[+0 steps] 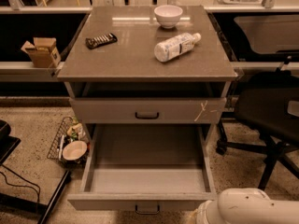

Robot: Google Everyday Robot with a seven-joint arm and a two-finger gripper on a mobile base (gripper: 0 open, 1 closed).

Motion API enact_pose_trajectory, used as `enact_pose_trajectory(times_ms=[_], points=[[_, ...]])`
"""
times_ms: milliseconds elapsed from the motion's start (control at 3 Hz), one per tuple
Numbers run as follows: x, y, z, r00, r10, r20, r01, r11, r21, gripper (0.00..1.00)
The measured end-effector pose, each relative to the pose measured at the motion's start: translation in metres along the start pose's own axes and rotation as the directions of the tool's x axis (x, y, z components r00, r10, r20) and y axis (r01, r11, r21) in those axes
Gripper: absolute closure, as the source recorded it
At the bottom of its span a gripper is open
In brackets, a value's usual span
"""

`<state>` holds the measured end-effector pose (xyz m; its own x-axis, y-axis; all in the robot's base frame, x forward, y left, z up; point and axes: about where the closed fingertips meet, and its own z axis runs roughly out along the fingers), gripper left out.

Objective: Close middle drawer

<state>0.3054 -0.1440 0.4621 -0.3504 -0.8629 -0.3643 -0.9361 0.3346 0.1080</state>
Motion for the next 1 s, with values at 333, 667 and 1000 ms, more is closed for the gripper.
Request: enact_pose_trajectory(times_ms=[333, 667, 1000], points=[[-0.007, -0.006, 0.047, 1.000, 0.003, 0.022, -0.003, 0.9996, -0.027, 1.00], [-0.008, -0.006, 0.058, 1.000, -0.001, -0.026, -0.001, 0.9972, -0.074, 1.00], [-0.009, -0.005, 0.060, 1.000, -0.005, -0.031, 0.002, 0.9967, -0.081, 1.00]])
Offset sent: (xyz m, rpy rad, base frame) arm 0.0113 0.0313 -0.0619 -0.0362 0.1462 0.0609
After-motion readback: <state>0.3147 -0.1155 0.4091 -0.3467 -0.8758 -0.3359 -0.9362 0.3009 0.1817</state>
